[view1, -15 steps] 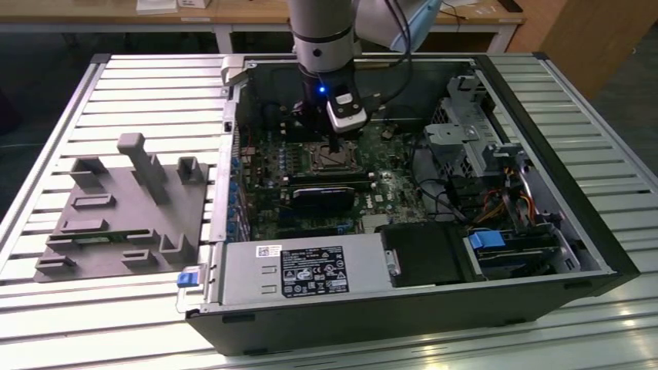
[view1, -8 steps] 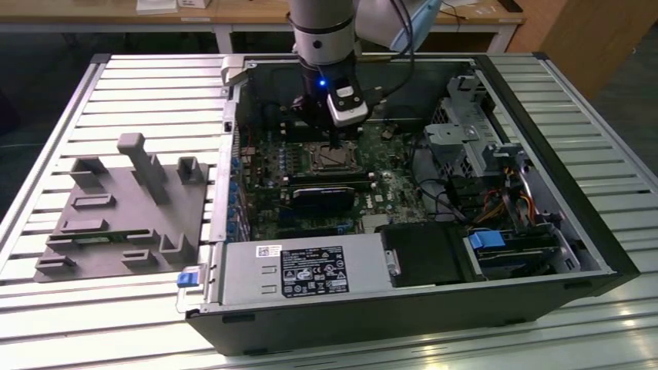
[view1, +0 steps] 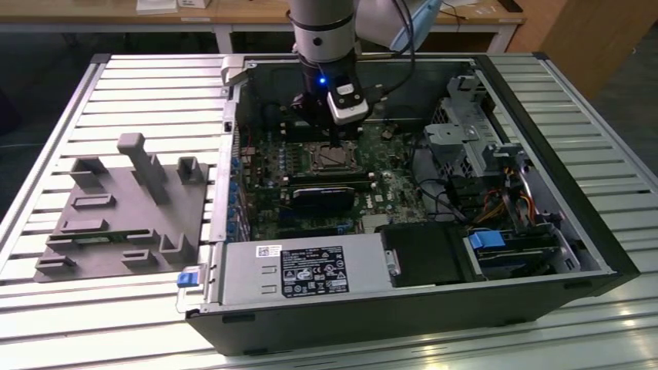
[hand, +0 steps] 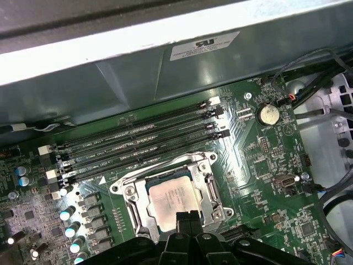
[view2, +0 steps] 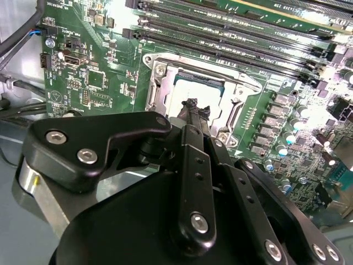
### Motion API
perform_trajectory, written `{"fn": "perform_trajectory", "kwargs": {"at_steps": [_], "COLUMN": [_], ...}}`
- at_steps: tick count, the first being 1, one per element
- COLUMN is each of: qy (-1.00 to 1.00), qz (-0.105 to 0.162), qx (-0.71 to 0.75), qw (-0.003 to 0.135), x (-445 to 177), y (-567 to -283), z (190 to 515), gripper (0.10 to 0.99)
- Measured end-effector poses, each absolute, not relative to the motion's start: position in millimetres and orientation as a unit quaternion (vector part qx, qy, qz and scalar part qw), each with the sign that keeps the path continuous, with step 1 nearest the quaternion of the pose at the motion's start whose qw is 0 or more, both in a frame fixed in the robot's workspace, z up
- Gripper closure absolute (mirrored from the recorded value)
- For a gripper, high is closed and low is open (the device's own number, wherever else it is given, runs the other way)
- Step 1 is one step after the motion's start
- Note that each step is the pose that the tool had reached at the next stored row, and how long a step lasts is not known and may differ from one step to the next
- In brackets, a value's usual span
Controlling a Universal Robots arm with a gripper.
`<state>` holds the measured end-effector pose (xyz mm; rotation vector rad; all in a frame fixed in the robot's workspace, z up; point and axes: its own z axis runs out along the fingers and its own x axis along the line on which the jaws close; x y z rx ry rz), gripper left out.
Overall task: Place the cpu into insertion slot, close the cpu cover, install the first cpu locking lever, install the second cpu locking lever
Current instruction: 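Install the second cpu locking lever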
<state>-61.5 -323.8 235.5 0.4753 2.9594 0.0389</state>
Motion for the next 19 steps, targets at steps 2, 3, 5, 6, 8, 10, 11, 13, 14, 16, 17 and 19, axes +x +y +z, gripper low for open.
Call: {"fn": "perform_trajectory", "kwargs": {"at_steps": [2,3,5,6,8,10,11,13,14,16,17,19], "qy": [0.985,0.985,0.985,0.985,0.985,0.985,0.985,0.985,0.985,0.985,0.985,0.985], "qz": [0.013,0.013,0.013,0.013,0.013,0.013,0.013,0.013,0.013,0.013,0.013,0.013], "qx": [0.158,0.158,0.158,0.158,0.158,0.158,0.158,0.158,0.158,0.158,0.158,0.158], "qw": [0.072,0.072,0.072,0.072,0.072,0.072,0.072,0.072,0.072,0.072,0.072,0.072], "x": [-62,-62,-62,-62,-62,-62,-62,-62,-62,-62,-62,-62], "y": [-324,-324,-324,-324,-324,-324,-325,-327,-329,-332,-334,-339], "z": [236,236,236,236,236,236,236,236,236,236,236,236], "gripper": [0.984,0.984,0.984,0.984,0.984,0.984,0.984,0.984,0.984,0.984,0.984,0.984]}}
